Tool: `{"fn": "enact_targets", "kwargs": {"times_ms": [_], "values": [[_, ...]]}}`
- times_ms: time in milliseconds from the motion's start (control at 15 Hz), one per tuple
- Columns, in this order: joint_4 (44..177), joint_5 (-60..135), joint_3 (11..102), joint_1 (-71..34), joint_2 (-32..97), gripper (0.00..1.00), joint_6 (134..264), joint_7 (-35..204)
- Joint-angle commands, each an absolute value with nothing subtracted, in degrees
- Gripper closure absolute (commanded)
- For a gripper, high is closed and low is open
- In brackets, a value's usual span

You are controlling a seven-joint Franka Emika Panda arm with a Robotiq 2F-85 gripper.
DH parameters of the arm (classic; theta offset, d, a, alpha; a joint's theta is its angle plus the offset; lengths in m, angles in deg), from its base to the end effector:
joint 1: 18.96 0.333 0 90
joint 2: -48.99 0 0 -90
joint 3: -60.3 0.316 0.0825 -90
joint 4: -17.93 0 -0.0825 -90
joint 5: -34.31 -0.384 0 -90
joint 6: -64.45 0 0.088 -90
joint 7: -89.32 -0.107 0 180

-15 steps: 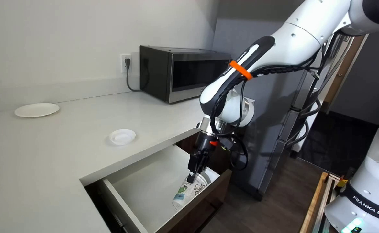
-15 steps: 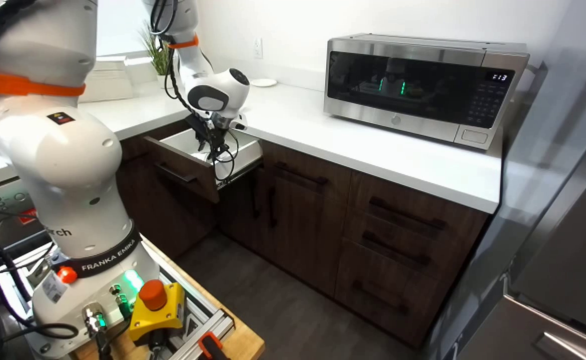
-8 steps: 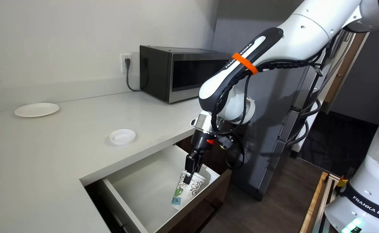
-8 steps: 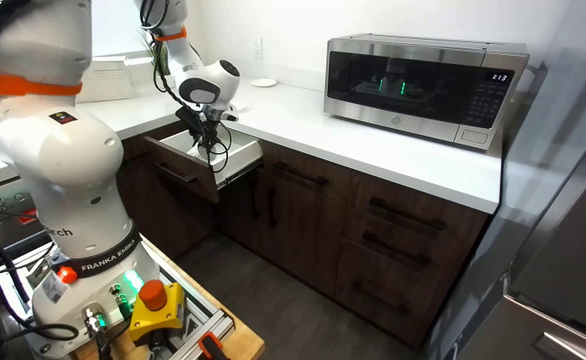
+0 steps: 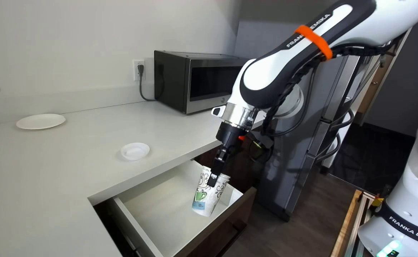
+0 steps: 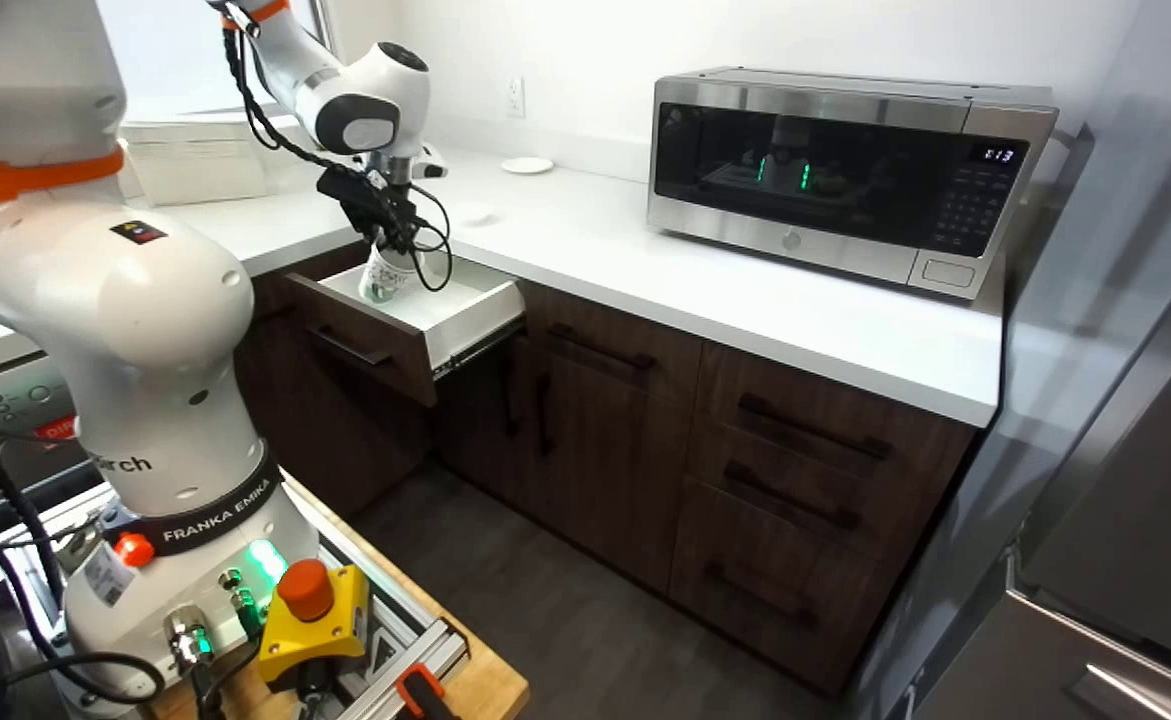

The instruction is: Move the cups, which are in the drawer, to the counter

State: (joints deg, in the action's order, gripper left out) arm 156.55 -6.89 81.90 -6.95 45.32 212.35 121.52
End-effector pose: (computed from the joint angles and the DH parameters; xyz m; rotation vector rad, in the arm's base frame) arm 0.4204 0.2662 0.2912 -2.6079 -0.7323 -0.1164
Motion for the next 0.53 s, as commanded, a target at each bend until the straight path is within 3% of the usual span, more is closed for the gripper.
{"fn": "enact_targets", "kwargs": {"times_ms": [0,200,267,467], "values": [[162.14,-1.75,80.78,-4.45,57.85,0.98,213.37,118.51],[161.66,9.51,80.16,-3.89,63.37,0.98,214.24,109.33],[160.33,14.25,84.44,-9.78,64.33,0.98,212.28,104.59],[153.43,28.19,86.29,-15.32,64.56,0.98,211.41,91.91]]}}
